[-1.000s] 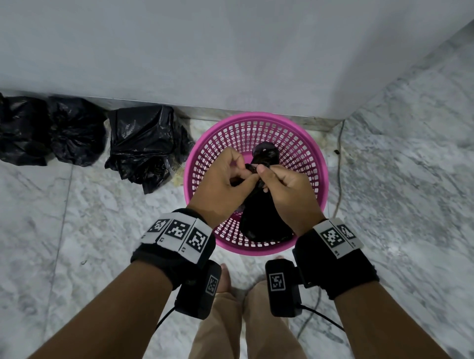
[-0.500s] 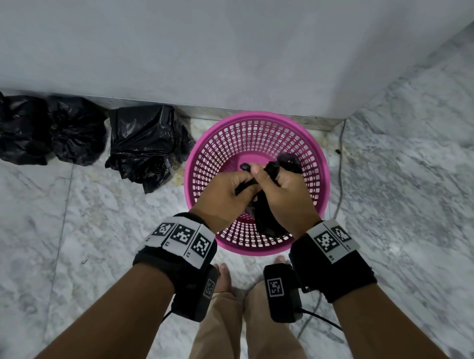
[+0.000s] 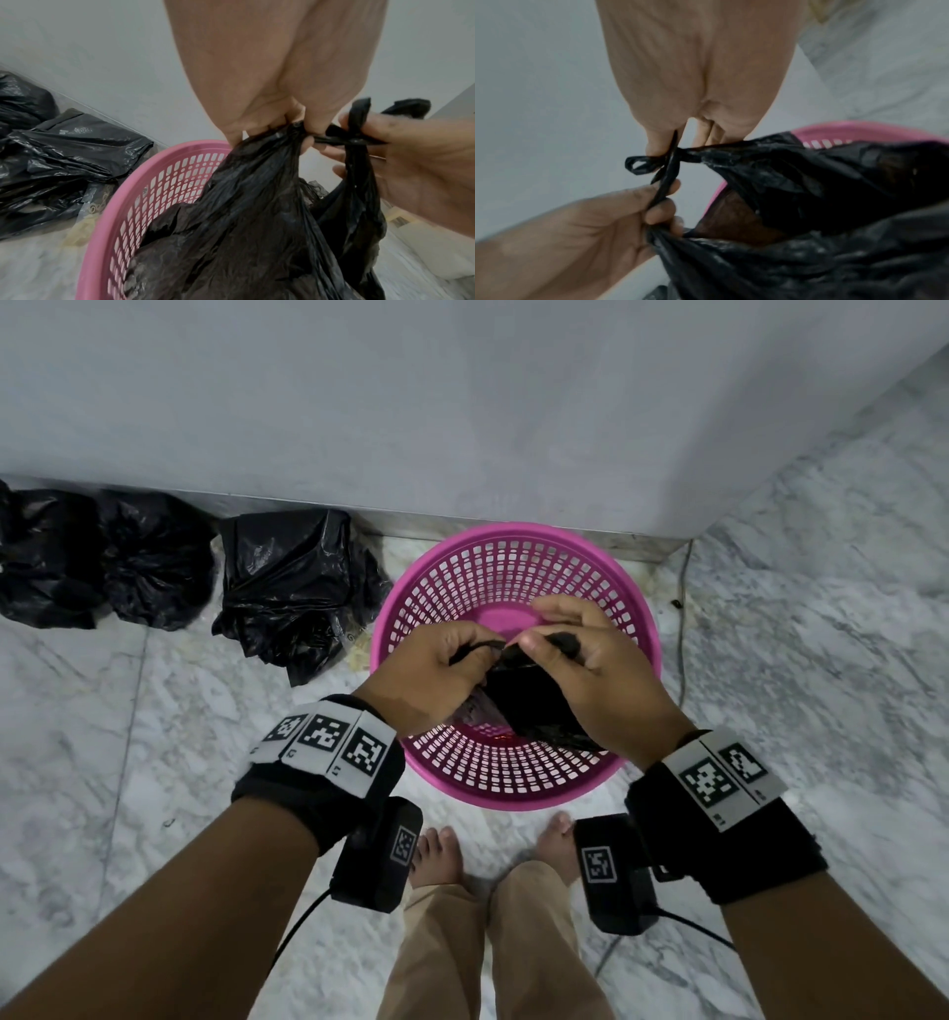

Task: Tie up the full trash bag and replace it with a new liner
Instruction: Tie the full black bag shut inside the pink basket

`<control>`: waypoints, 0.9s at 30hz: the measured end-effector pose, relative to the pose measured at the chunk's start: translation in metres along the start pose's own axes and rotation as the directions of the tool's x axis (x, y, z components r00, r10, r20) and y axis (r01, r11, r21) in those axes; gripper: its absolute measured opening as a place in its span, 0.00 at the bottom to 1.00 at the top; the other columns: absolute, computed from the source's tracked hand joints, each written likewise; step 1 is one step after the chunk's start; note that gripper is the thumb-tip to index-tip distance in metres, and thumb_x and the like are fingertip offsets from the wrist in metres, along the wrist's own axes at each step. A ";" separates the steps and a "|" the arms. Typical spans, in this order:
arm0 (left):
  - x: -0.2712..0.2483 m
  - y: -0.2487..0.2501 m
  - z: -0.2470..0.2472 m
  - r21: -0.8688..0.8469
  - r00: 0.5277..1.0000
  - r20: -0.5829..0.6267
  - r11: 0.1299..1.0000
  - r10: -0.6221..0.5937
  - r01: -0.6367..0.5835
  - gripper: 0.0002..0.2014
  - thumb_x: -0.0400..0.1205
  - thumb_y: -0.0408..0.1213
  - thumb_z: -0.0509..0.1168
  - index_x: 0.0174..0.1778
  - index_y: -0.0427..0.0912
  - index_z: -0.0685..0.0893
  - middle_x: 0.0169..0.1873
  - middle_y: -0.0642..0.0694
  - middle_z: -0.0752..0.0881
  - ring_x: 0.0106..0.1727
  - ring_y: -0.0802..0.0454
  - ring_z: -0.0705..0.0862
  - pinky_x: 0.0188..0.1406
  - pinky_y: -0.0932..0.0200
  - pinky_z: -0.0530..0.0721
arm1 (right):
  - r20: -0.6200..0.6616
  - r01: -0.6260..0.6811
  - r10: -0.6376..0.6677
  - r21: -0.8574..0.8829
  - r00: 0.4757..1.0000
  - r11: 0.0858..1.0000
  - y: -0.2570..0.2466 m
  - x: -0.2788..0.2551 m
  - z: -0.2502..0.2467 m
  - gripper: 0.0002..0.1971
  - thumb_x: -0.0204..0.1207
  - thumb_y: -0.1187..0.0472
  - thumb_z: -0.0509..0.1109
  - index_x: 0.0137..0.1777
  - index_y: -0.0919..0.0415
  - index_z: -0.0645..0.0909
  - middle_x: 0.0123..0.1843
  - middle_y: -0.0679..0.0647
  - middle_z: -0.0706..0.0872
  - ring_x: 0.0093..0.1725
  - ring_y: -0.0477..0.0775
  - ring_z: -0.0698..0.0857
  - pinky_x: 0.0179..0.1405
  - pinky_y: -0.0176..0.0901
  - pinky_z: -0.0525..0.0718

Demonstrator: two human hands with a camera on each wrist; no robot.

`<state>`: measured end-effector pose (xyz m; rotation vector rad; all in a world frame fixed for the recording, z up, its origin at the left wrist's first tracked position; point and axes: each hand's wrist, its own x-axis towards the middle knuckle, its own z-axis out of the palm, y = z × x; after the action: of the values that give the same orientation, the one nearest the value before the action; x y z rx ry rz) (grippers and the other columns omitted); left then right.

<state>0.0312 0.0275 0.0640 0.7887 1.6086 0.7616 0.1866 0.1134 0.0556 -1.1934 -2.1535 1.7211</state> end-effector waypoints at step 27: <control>-0.004 0.013 0.003 -0.063 0.998 -0.040 0.996 0.057 -0.059 0.09 0.85 0.32 0.59 0.52 0.46 0.83 0.33 0.29 0.83 0.36 0.37 0.82 0.46 0.33 0.84 | -0.419 0.097 -0.081 0.016 0.904 0.995 -0.004 -0.006 0.013 0.04 0.71 0.64 0.78 0.45 0.63 0.87 0.41 0.50 0.90 0.44 0.43 0.90 0.49 0.42 0.88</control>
<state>0.0360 0.0318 0.0768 0.7815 1.5925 0.8703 0.1816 0.0996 0.0564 -1.2916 -1.8766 1.3123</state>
